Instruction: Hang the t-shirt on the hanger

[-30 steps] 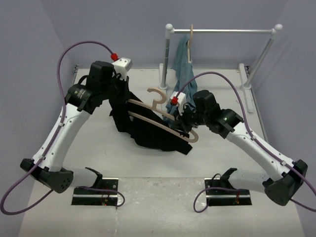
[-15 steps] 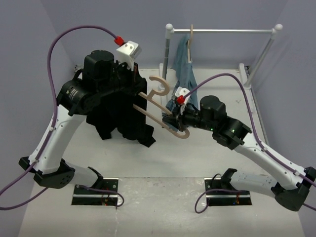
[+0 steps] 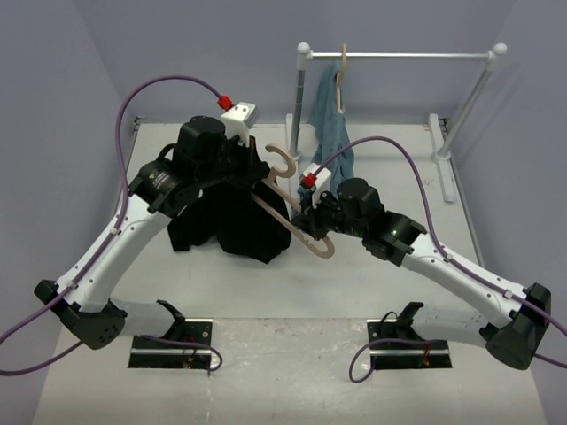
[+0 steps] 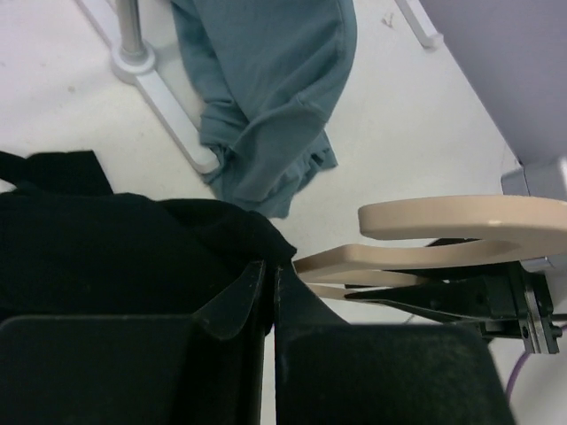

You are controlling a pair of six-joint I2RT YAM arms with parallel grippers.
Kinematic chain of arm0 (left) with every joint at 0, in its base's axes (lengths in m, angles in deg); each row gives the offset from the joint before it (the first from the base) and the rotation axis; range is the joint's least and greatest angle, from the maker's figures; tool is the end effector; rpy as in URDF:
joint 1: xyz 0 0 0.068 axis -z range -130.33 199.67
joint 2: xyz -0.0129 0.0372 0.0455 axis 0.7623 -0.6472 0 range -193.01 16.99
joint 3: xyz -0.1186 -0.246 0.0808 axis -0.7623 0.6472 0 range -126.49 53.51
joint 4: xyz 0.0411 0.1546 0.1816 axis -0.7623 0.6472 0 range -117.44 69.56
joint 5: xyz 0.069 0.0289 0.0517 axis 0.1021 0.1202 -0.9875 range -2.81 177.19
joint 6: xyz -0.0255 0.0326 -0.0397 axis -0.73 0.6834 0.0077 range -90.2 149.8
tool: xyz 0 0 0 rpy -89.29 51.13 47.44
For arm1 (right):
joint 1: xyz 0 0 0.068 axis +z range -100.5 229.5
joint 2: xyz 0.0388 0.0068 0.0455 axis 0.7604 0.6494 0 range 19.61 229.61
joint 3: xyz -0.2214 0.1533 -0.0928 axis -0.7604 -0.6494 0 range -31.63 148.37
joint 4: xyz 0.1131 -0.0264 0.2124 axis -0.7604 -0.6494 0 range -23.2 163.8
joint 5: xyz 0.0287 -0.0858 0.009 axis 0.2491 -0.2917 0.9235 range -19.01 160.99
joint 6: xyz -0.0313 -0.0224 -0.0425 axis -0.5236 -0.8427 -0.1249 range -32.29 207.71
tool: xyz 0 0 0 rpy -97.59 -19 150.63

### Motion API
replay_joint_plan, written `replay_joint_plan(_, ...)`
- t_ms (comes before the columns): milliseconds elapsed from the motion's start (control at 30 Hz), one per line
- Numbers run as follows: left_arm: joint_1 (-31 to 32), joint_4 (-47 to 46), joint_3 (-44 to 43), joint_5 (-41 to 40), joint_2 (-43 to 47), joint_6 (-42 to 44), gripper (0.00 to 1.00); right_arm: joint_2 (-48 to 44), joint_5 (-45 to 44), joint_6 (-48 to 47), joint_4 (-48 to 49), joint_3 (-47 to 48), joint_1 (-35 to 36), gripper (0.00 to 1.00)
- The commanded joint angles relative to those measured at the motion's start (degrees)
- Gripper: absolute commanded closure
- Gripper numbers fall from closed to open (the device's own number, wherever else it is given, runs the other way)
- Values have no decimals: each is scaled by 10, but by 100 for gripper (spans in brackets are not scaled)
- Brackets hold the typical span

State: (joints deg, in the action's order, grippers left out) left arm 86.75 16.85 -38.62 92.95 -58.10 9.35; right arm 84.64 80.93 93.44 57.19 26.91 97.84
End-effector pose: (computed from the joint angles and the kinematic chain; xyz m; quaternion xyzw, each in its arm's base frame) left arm 0.1949 -0.1525 0.4512 0.1492 0.8400 -0.2879 0.4351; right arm 0.1527 0.1823 0.3536 -0.3465 0.7570 0.3140 0.4563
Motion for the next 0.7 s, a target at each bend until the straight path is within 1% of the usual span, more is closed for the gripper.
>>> replay_joint_plan(0, 7, -93, 26, 66, 50, -50, 100, 35, 110, 25, 156, -3, 0, 100)
replay_joint_plan(33, 7, -99, 26, 69, 58, -57, 100, 40, 120, 29, 163, -16, 0, 100)
replay_joint_plan(67, 7, -101, 26, 67, 69, -60, 100, 39, 123, 43, 218, -32, 0, 100)
replay_joint_plan(133, 7, -103, 30, 56, 80, -59, 100, 14, 98, 61, 291, -90, -1, 100)
replay_joint_plan(200, 7, -92, 34, 36, 83, -53, 100, -5, 41, 80, 335, -110, -1, 100)
replay_joint_plan(233, 7, -81, 40, 6, 84, -50, 100, -20, 0, 99, 340, -116, -1, 100)
replay_joint_plan(267, 7, -76, 52, -18, 88, -46, 100, -28, -52, 111, 323, -107, 0, 100)
replay_joint_plan(300, 7, -75, 60, -38, 93, -41, 100, -29, -80, 105, 285, -92, 0, 100)
replay_joint_plan(400, 7, -79, 79, -97, 103, -30, 100, -18, -135, 101, 184, -39, 2, 100)
replay_joint_plan(467, 7, -95, 92, -71, 107, -28, 100, -18, -186, 126, 146, -21, 2, 100)
replay_joint_plan(500, 7, -104, 96, -67, 107, -29, 100, -18, -206, 135, 144, -19, 2, 100)
replay_joint_plan(533, 8, -119, 105, -40, 107, -39, 100, -15, -205, 135, 128, 1, 2, 100)
replay_joint_plan(567, 7, -130, 113, -39, 107, -45, 100, -11, -173, 124, 128, 6, 3, 100)
replay_joint_plan(667, 8, -168, 141, 7, 108, -66, 100, 7, -63, 90, 162, 29, 4, 100)
